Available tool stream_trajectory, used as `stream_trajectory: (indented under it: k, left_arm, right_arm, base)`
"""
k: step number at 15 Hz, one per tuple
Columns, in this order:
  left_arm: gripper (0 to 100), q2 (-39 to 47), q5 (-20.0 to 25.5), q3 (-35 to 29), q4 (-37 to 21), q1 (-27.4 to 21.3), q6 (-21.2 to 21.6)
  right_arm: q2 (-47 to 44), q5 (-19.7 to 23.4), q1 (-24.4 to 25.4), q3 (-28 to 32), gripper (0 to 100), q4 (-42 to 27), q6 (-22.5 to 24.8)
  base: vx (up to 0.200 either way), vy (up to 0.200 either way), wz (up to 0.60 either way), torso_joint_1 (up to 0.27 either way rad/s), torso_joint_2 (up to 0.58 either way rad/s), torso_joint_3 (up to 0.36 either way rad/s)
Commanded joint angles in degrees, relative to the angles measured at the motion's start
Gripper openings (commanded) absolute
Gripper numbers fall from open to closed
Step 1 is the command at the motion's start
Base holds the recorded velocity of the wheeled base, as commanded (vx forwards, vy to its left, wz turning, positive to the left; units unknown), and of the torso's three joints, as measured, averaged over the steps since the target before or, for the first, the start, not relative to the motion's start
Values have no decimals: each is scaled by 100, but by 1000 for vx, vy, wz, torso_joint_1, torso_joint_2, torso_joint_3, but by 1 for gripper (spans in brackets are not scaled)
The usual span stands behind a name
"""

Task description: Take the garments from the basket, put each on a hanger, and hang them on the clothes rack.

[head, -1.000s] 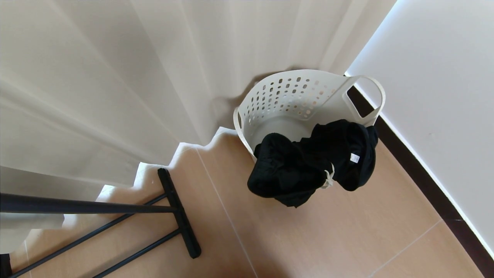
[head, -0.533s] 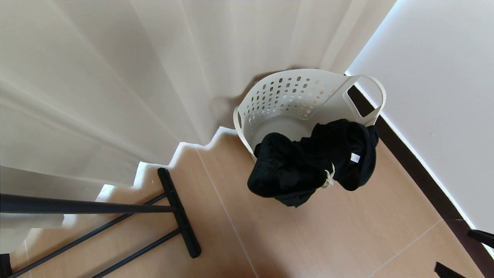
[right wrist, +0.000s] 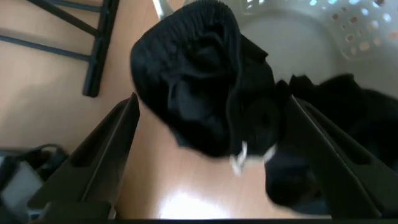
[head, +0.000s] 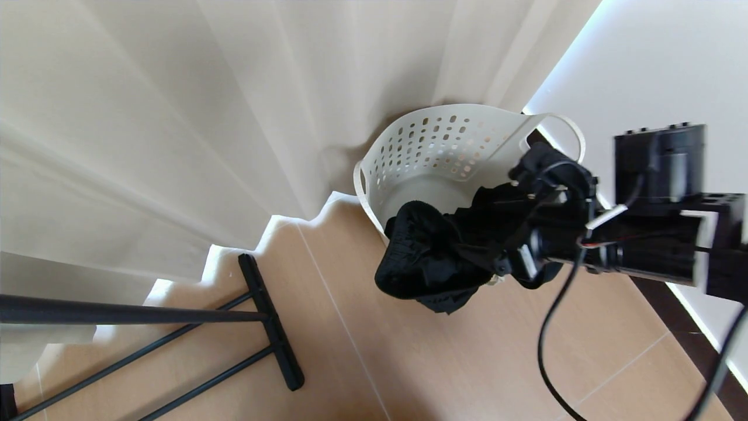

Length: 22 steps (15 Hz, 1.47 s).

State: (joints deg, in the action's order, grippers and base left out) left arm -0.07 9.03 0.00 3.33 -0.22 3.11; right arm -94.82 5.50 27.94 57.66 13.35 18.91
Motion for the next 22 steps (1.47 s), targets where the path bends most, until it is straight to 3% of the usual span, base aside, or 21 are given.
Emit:
stream_trajectory:
  k: [1, 3, 7, 11, 15, 20, 21, 22]
  left_arm:
    - [100, 7, 2, 0, 1, 4, -3]
    - [100, 7, 2, 0, 1, 4, -3]
    - [100, 7, 2, 0, 1, -4, -3]
    - [100, 7, 2, 0, 1, -4, -3]
    - [100, 7, 2, 0, 1, -4, -3]
    - [100, 7, 2, 0, 1, 4, -3]
    - [100, 7, 2, 0, 1, -4, -3]
    - [100, 7, 2, 0, 1, -4, -3]
  right_arm:
    - [-1513, -304, 98, 896, 100, 98, -19]
    - [-1926, -682, 106, 1195, 100, 300, -274]
    - [-2357, -954, 71, 1406, 100, 985, -555]
    - [-2401, -945, -96, 1546, 100, 1126, -625]
    - [-2471, -910, -149, 1766, 100, 1346, -1179]
    - [-2603, -901, -149, 1854, 100, 1346, -1311]
    - [-2612, -901, -149, 1845, 0, 1355, -1311]
    - [-2612, -901, -149, 1845, 0, 1355, -1311]
  base:
    - [0, 0, 0, 0, 0, 0]
    - [0, 0, 0, 0, 0, 0]
    - [0, 0, 0, 0, 0, 0]
    - [0, 0, 0, 0, 0, 0]
    - [0, 0, 0, 0, 0, 0]
    - [0, 0, 0, 0, 0, 0]
    - [0, 0, 0, 0, 0, 0]
    - [0, 0, 0, 0, 0, 0]
